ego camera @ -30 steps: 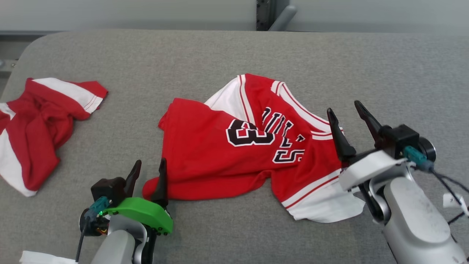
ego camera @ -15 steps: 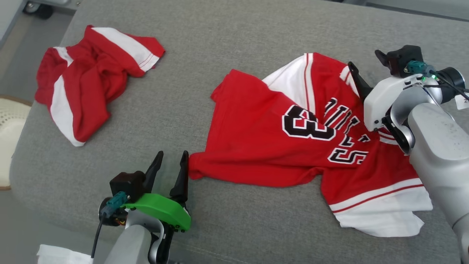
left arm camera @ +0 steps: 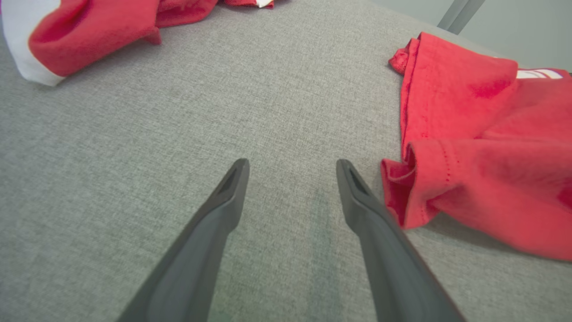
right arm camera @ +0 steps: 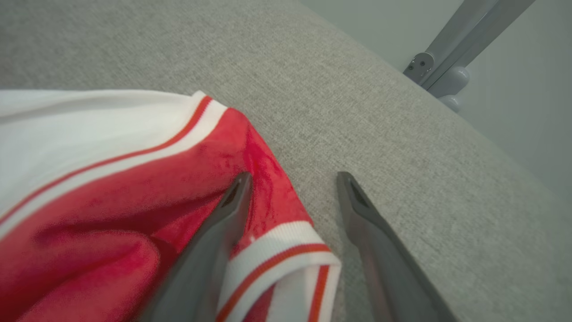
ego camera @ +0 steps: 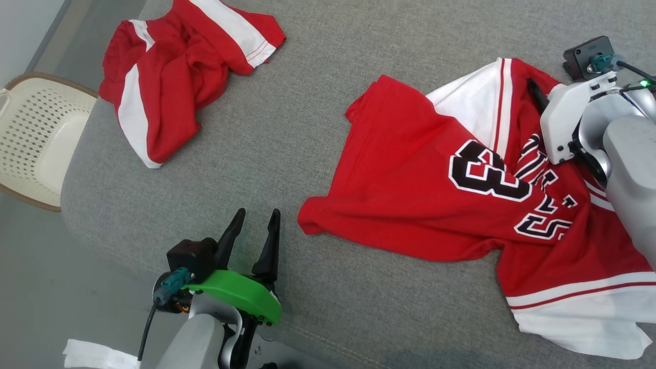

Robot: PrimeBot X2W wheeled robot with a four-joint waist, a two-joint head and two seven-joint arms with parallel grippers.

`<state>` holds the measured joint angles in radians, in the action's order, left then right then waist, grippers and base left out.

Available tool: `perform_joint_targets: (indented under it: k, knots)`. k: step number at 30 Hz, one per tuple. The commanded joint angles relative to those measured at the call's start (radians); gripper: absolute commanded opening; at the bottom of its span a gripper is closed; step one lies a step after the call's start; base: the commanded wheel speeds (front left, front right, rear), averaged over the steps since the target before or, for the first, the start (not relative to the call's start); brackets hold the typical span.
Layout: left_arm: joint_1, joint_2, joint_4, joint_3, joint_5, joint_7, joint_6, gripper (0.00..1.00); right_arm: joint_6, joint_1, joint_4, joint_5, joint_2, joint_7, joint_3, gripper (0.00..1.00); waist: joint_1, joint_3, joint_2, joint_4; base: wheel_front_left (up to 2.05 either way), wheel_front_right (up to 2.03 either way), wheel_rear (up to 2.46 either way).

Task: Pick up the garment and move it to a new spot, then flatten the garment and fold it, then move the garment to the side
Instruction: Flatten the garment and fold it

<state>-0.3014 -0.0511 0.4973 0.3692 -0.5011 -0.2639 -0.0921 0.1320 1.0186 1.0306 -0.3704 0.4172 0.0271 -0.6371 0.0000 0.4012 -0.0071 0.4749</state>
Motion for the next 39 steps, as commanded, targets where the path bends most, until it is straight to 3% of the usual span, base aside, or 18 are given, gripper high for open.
perform_joint_targets:
  k: [1,2,3,9,13,19,24,26,27,31,35,39]
  knots:
    - [-0.004,0.001,-0.002,0.002,-0.007,-0.001,0.006,1.00,-0.002,-0.025,0.035,-0.007,0.011,0.031,-0.018,0.45,0.0000,0.012,0.0071,0.008,0.00,0.00,0.00]
    - [-0.006,0.001,-0.005,0.001,-0.006,-0.001,0.007,1.00,-0.002,-0.025,0.045,-0.014,0.011,0.042,-0.027,0.03,0.0000,0.014,0.0071,0.007,0.00,0.00,0.00]
    - [-0.006,0.001,-0.008,0.000,-0.006,-0.001,0.007,1.00,-0.002,-0.024,0.051,-0.027,0.011,0.048,-0.032,0.00,0.0000,0.015,0.0071,0.005,0.00,0.00,0.00]
    - [-0.008,0.001,-0.014,-0.008,-0.006,-0.001,0.009,1.00,-0.003,-0.006,0.046,-0.071,0.051,0.026,-0.069,0.00,0.0000,0.018,0.0071,-0.012,0.00,0.00,0.00]
    - [-0.013,0.001,-0.021,-0.010,-0.007,-0.001,0.010,1.00,-0.003,0.058,0.063,-0.060,0.081,-0.057,-0.042,0.00,0.0000,0.018,0.0071,-0.021,0.00,0.00,0.00]
    - [-0.020,0.000,-0.028,-0.011,-0.002,-0.001,0.008,1.00,-0.002,0.192,0.207,0.044,0.194,-0.206,0.083,0.00,0.0000,0.022,0.0071,-0.019,0.00,0.00,0.00]
    - [-0.010,0.000,-0.024,-0.002,0.005,-0.001,0.003,1.00,-0.002,0.249,0.257,0.134,0.319,-0.251,0.241,0.00,0.0000,0.021,0.0071,-0.014,0.00,0.00,0.00]
    - [-0.009,0.000,-0.021,0.002,0.007,-0.001,0.002,1.00,-0.002,0.230,0.259,0.172,0.341,-0.242,0.307,0.00,0.0000,0.017,0.0071,-0.018,0.00,0.00,0.00]
    - [-0.009,0.000,-0.019,0.003,0.008,-0.001,0.001,1.00,-0.002,0.200,0.261,0.181,0.340,-0.217,0.344,1.00,0.0000,0.014,0.0071,-0.024,0.00,0.00,0.00]
    - [-0.015,0.000,-0.013,0.003,0.013,-0.001,-0.003,1.00,-0.002,0.143,0.259,0.225,0.289,-0.254,0.459,1.00,0.0000,-0.006,0.0071,-0.058,0.00,0.00,0.00]
    - [-0.010,-0.001,0.002,-0.004,0.025,-0.001,-0.005,1.00,-0.002,0.060,0.240,0.244,0.185,-0.290,0.542,1.00,0.0000,-0.053,0.0071,-0.113,0.00,0.00,0.00]
    - [0.011,-0.001,0.018,-0.033,0.042,-0.001,-0.008,1.00,-0.002,-0.103,0.050,0.237,0.066,-0.292,0.621,1.00,0.0000,-0.112,0.0071,-0.193,0.00,0.00,0.00]
